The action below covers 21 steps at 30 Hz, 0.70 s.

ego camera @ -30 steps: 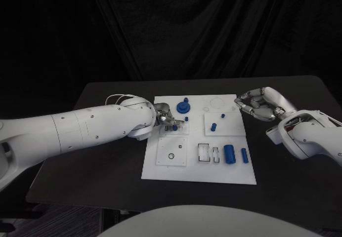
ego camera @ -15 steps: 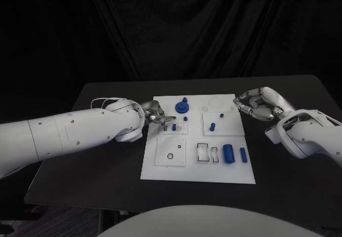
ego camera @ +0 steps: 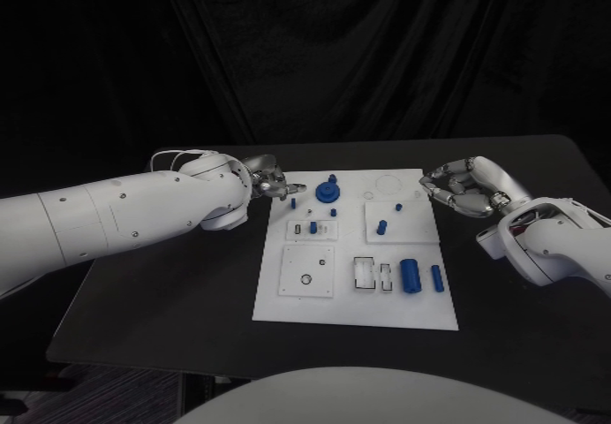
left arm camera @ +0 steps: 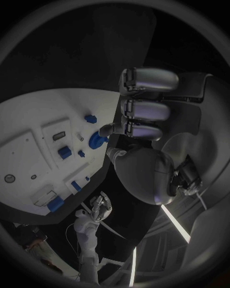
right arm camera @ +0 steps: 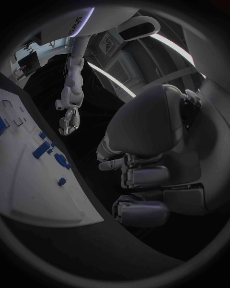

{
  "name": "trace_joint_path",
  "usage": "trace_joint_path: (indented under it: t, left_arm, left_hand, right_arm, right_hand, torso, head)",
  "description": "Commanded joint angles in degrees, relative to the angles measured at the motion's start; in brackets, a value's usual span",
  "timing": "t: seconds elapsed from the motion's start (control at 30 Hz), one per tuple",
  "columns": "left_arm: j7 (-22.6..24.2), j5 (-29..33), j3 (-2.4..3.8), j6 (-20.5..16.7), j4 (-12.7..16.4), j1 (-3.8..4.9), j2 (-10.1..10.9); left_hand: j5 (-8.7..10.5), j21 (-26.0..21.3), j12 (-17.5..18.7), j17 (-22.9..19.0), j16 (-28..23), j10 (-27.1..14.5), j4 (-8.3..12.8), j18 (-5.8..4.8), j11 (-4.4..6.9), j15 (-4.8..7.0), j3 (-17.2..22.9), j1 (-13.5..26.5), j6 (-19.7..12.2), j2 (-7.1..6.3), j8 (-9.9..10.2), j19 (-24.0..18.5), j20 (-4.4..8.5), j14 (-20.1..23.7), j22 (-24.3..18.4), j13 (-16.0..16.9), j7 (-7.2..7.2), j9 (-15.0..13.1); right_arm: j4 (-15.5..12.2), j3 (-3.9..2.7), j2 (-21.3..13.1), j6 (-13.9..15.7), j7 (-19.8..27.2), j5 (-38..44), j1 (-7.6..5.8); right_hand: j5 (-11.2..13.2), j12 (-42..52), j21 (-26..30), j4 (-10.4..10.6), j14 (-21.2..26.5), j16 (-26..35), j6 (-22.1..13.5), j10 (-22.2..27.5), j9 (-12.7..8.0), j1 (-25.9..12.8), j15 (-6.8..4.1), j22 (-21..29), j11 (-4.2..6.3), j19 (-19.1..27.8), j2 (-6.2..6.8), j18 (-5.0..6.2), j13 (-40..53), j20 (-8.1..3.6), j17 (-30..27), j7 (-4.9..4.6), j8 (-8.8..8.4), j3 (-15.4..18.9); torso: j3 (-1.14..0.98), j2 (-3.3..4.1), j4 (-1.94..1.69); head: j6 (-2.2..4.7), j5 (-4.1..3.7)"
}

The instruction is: Assemble the parts on the task board

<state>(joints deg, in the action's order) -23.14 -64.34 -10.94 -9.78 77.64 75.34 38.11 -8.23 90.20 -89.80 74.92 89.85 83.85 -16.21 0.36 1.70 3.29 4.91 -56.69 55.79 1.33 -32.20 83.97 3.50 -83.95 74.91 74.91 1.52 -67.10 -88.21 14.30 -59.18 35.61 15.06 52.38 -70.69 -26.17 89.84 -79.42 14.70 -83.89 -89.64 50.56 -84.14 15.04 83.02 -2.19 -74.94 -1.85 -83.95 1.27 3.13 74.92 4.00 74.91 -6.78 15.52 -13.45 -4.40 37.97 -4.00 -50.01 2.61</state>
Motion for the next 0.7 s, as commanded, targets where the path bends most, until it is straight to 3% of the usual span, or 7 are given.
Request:
trace_joint_path:
  t: [0.03,0.23,0.37,0.53,0.7]
  left_arm:
    - [-1.26,-0.85,0.06,4.27,-2.00,0.20,-1.06]
    - [-1.42,-0.87,-0.11,6.39,-6.77,0.23,-3.81]
    - [-1.32,-0.87,-0.36,7.79,-9.82,0.12,-5.82]
    - [-1.20,-0.87,-0.48,8.85,-11.77,0.01,-7.16]
    - [-0.70,-0.87,-0.55,9.34,-13.22,-0.06,-8.12]
  left_hand:
    - [-0.32,-0.20,-0.20,15.08,0.15,6.15,0.09,-0.36,0.45,0.56,-0.43,-0.92,-0.10,0.01,0.74,6.03,0.36,-6.05,15.09,15.09,-0.47,0.32]
    - [-0.68,-0.20,-0.20,15.08,0.15,6.15,0.55,-0.36,0.36,0.55,-0.55,-3.06,-0.38,-0.02,2.37,6.03,0.41,-6.05,15.09,15.09,-0.31,0.68]
    - [-0.60,-0.20,-0.20,15.08,0.15,6.15,0.41,-0.36,0.16,0.43,-0.83,-3.64,-0.88,0.02,3.63,6.03,0.32,-6.05,15.09,15.09,-0.03,1.04]
    - [-0.40,-0.20,-0.20,15.08,0.15,6.15,0.23,-0.36,-0.02,0.29,-1.18,-3.88,-1.13,-0.01,4.61,6.03,0.21,-6.05,15.09,15.09,0.20,1.35]
    - [-0.09,-0.20,-0.20,15.08,0.15,6.15,-0.07,-0.36,-0.40,-0.06,-1.91,-3.99,-1.70,0.21,6.68,6.03,-0.10,-6.05,15.09,15.09,0.73,2.08]
  right_arm:
    - [0.01,-0.05,0.07,0.16,-0.54,0.02,0.15]
    - [0.16,-0.05,0.30,-0.01,-0.67,0.02,0.15]
    - [0.16,-0.05,0.49,-0.14,-0.72,0.02,0.15]
    - [0.11,-0.05,0.47,-0.24,-0.82,0.02,0.15]
    - [0.00,-0.05,0.36,-0.28,-0.96,0.02,0.15]
  right_hand:
    - [-0.37,0.16,0.17,0.16,-5.88,0.32,-0.43,-5.86,0.07,0.41,0.46,-11.55,-0.35,-1.08,-0.02,-0.48,15.08,0.43,14.43,-0.06,0.38,-0.17]
    - [-0.41,0.16,0.17,0.16,-5.88,0.30,-0.44,-5.86,0.07,0.42,0.46,-11.54,-0.35,-1.08,-0.01,-0.48,15.08,0.44,14.45,-0.06,0.39,-0.18]
    - [-0.41,0.16,0.17,0.16,-5.88,0.30,-0.44,-5.86,0.07,0.42,0.46,-11.54,-0.35,-1.08,-0.01,-0.48,15.08,0.44,14.45,-0.06,0.39,-0.18]
    - [-0.44,0.16,0.18,0.16,-5.88,0.32,-0.46,-5.86,0.07,0.43,0.47,-11.54,-0.35,-1.07,-0.01,-0.47,15.08,0.44,14.43,-0.05,0.39,-0.20]
    - [-0.51,0.16,0.17,0.13,-5.88,0.31,-0.49,-5.86,0.07,0.48,0.47,-11.54,-0.34,-1.08,-0.02,-0.48,15.08,0.44,14.44,-0.05,0.40,-0.24]
  torso:
    - [-0.02,0.11,-0.12]
    - [0.07,0.08,0.06]
    - [0.07,0.07,-0.01]
    - [0.08,0.04,-0.13]
    - [0.05,0.09,-0.04]
  head:
    - [0.01,0.01]
    - [0.01,0.41]
    - [0.01,0.33]
    - [0.01,-0.16]
    - [0.01,-0.11]
